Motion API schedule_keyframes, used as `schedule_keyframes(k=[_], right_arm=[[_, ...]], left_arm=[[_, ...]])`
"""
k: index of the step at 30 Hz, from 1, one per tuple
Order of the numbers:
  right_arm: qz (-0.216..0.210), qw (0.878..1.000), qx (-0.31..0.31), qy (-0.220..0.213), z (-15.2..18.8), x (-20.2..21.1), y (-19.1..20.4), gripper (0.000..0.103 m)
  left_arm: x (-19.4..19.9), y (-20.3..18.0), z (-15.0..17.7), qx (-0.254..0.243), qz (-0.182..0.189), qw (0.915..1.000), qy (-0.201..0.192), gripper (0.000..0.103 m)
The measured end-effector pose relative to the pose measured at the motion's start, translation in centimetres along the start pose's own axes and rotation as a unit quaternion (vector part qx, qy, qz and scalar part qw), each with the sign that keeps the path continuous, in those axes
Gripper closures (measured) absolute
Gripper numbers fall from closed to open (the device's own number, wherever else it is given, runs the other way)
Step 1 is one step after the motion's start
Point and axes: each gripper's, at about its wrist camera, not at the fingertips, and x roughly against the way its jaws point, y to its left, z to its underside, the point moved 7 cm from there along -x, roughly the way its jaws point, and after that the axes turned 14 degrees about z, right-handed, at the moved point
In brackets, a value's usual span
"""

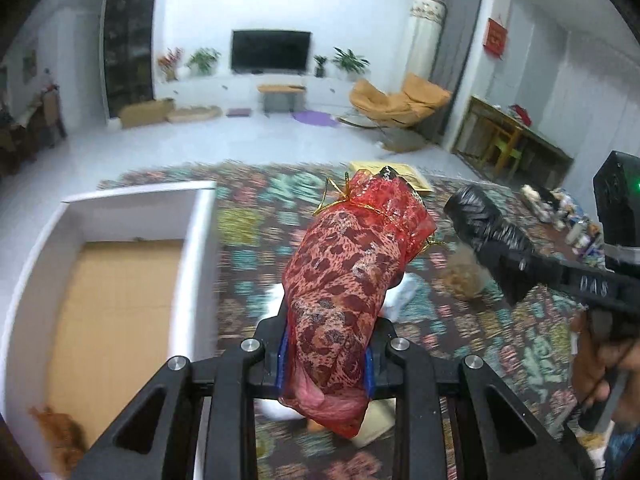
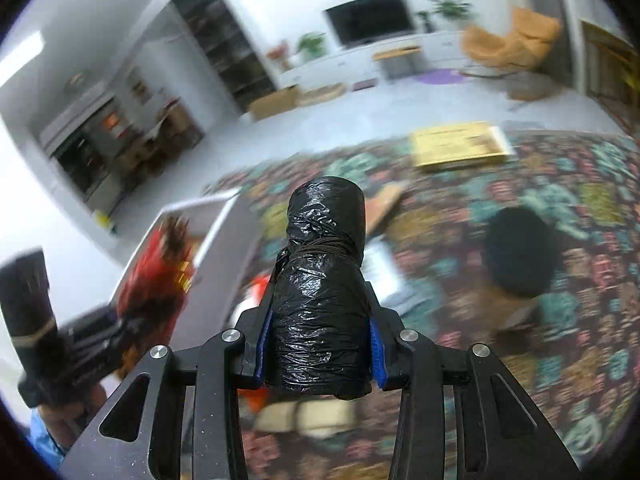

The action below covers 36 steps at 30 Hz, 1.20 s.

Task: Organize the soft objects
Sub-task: 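Carry both items over the white box and open both tools to drop them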

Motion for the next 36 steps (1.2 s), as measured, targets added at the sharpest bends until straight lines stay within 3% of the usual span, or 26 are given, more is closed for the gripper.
schedule_keyframes(k=[9, 16, 18, 19, 20, 21, 23, 25, 29, 33, 36], right_arm=[[-0.020, 0.999, 0.051, 0.002, 1.0, -0.5, 8.8, 0.063], [-0.072, 0.994, 0.076, 0.015, 2.5, -0.6, 17.4, 0.063], [-0.091, 0.992, 0.082, 0.025, 3.4, -1.4, 20.4, 0.059], [-0.095, 0.992, 0.081, 0.026, 3.8, -1.8, 21.4, 0.056], [-0.115, 0.990, 0.072, 0.030, 4.1, -2.4, 22.5, 0.030], [-0.132, 0.988, 0.064, 0.041, 4.4, -2.8, 23.4, 0.017], [-0.140, 0.987, 0.055, 0.055, 5.0, -3.5, 24.1, 0.018], [-0.120, 0.990, 0.066, 0.041, 5.6, -3.5, 23.1, 0.018], [-0.024, 0.996, 0.086, -0.005, 7.2, -3.5, 18.0, 0.018], [0.079, 0.995, 0.055, -0.029, 10.1, -4.1, 9.4, 0.018], [0.155, 0.987, 0.010, -0.042, 12.8, -3.7, 2.3, 0.018]], left_arm=[[6.1, 5.2, 1.7, -0.011, -0.085, 0.9961, -0.021, 0.076], [9.4, 11.0, 5.3, 0.031, -0.126, 0.9914, -0.014, 0.075], [10.6, 13.4, 6.8, 0.058, -0.150, 0.9869, -0.011, 0.064], [11.1, 14.7, 7.5, 0.074, -0.165, 0.9836, -0.010, 0.043], [11.4, 15.7, 8.1, 0.085, -0.177, 0.9805, -0.009, 0.016], [12.0, 16.9, 8.7, 0.097, -0.194, 0.9761, -0.013, 0.006], [13.0, 18.4, 9.6, 0.115, -0.215, 0.9695, -0.025, 0.001], [13.5, 18.9, 10.1, 0.128, -0.206, 0.9696, -0.031, 0.001], [13.3, 17.9, 10.4, 0.139, -0.184, 0.9716, -0.053, 0.001], [11.4, 13.1, 10.2, 0.112, -0.122, 0.9846, -0.058, 0.001], [9.2, 7.0, 9.8, 0.066, -0.069, 0.9942, -0.049, 0.001]])
